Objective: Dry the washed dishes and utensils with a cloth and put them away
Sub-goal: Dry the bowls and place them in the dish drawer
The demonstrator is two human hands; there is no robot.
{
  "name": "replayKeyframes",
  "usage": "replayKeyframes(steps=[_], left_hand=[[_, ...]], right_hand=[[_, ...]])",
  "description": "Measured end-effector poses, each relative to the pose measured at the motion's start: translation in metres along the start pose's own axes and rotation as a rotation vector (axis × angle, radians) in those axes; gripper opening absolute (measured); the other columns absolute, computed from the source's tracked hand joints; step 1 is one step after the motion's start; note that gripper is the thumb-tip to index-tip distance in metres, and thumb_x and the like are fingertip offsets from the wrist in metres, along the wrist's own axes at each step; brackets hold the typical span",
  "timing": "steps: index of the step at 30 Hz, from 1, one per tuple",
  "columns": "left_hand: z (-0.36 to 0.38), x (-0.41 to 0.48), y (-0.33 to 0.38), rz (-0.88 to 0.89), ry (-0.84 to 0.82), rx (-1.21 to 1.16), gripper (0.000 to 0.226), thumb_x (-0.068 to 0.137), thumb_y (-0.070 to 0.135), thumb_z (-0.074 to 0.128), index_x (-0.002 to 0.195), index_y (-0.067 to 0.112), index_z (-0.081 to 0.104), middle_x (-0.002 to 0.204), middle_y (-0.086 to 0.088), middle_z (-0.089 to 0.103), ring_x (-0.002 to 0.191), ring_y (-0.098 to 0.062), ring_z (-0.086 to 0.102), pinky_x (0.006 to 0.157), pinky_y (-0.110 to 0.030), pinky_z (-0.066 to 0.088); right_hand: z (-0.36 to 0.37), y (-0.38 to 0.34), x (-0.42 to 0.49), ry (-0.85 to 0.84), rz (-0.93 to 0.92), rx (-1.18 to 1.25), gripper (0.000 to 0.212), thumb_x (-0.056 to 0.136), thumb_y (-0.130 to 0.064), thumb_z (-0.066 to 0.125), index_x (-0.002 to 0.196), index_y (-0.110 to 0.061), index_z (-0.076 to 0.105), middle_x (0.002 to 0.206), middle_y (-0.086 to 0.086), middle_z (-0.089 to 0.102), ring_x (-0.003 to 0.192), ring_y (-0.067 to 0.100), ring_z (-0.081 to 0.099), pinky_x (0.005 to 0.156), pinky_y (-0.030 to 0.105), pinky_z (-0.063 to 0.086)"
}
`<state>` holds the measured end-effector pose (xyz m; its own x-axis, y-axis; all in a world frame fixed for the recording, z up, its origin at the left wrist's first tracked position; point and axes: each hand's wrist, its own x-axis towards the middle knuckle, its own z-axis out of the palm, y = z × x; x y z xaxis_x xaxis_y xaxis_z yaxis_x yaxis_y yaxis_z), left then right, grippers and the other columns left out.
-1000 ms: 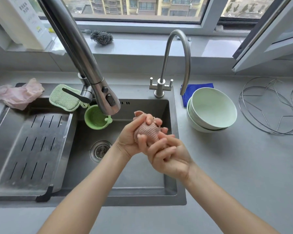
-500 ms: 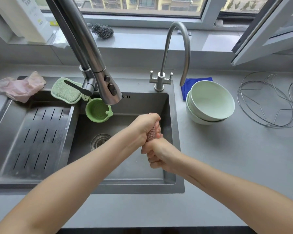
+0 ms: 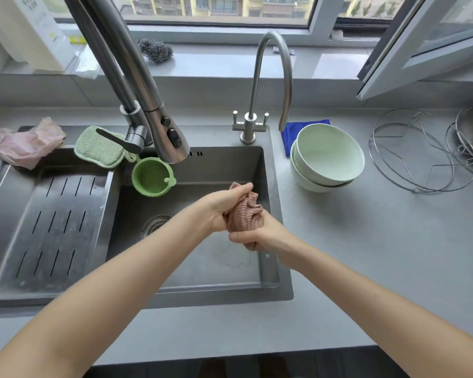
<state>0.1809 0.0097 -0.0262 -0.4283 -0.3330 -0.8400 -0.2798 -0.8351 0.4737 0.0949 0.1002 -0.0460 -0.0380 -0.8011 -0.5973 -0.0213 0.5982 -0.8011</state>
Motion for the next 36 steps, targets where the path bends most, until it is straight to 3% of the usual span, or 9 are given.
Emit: replayKeyframes(steps=[3,8,10,12,17,24,29,32,36], left_hand=[[-0.003,-0.003,0.010,-0.026,-0.143,0.092,0.035,0.092,0.047,0.050,0.092,0.015,0.065,0.092,-0.008,0.070,0.088,-0.024,0.064,0.082,-0.040,0.051],[0.009,-0.001,0.028,0.075,-0.060,0.386,0.049,0.087,0.054,0.052,0.122,0.019,0.052,0.121,-0.005,0.060,0.121,-0.027,0.050,0.113,-0.053,0.023],[0.024,0.001,0.032,0.185,0.073,0.544,0.051,0.090,0.052,0.050,0.130,0.020,0.048,0.113,0.001,0.056,0.118,-0.025,0.049,0.108,-0.045,0.033],[0.043,0.007,0.036,0.333,0.160,0.666,0.042,0.092,0.048,0.050,0.122,0.019,0.054,0.103,0.000,0.054,0.105,-0.020,0.053,0.095,-0.037,0.045],[0.094,0.043,0.054,0.492,0.287,0.748,0.038,0.091,0.045,0.050,0.084,0.008,0.052,0.078,-0.006,0.055,0.068,-0.022,0.064,0.071,-0.035,0.060],[0.121,0.081,0.083,0.306,0.444,1.014,0.008,0.083,0.007,0.049,0.082,0.004,0.056,0.061,-0.006,0.059,0.044,-0.017,0.058,0.039,-0.022,0.050],[0.137,0.077,0.105,0.224,0.459,1.222,0.038,0.088,0.005,0.034,0.057,0.007,0.055,0.033,-0.004,0.056,0.028,-0.008,0.053,0.036,-0.013,0.043],[0.150,0.064,0.114,0.286,0.499,1.401,0.040,0.089,0.002,0.034,0.057,0.007,0.056,0.033,-0.003,0.054,0.039,-0.012,0.059,0.047,-0.016,0.046],[0.169,0.052,0.110,0.598,0.625,1.527,0.023,0.083,-0.011,0.040,0.100,0.004,0.046,0.091,-0.016,0.062,0.084,-0.034,0.058,0.063,-0.035,0.042]], right_hand=[[-0.016,-0.006,-0.011,0.119,-0.103,0.040,0.051,0.075,-0.008,0.077,0.112,-0.030,0.049,0.095,0.001,0.063,0.080,0.020,0.061,0.054,0.023,0.046],[-0.049,0.008,-0.023,0.226,-0.171,0.072,0.025,0.083,-0.011,0.071,0.106,-0.019,0.064,0.101,0.000,0.070,0.092,0.011,0.065,0.075,0.024,0.051],[-0.062,0.016,-0.032,0.328,-0.198,-0.143,0.004,0.085,-0.016,0.067,0.084,-0.020,0.066,0.082,-0.004,0.068,0.077,0.008,0.062,0.072,0.033,0.050],[-0.076,0.018,-0.043,0.398,-0.203,-0.173,0.020,0.088,-0.007,0.061,0.073,-0.019,0.062,0.071,-0.007,0.061,0.064,0.000,0.055,0.064,0.023,0.046],[-0.122,-0.006,-0.077,0.544,-0.359,0.006,0.023,0.091,0.006,0.051,0.088,-0.013,0.064,0.081,-0.006,0.064,0.070,-0.006,0.059,0.065,0.008,0.044],[-0.186,-0.028,-0.102,0.712,-0.487,0.099,0.014,0.092,-0.001,0.055,0.088,-0.010,0.065,0.081,-0.003,0.066,0.071,-0.004,0.060,0.064,0.009,0.045],[-0.215,-0.021,-0.100,0.744,-0.492,0.150,0.020,0.094,-0.003,0.053,0.081,-0.015,0.063,0.062,-0.020,0.063,0.056,-0.008,0.054,0.054,0.005,0.039],[-0.223,-0.018,-0.097,0.743,-0.483,0.170,0.021,0.093,-0.004,0.054,0.080,-0.018,0.063,0.065,-0.019,0.065,0.060,-0.007,0.056,0.056,0.007,0.040],[-0.230,-0.020,-0.092,0.744,-0.487,0.195,0.022,0.093,-0.005,0.055,0.082,-0.021,0.065,0.078,-0.011,0.067,0.072,-0.003,0.061,0.064,0.012,0.045]])
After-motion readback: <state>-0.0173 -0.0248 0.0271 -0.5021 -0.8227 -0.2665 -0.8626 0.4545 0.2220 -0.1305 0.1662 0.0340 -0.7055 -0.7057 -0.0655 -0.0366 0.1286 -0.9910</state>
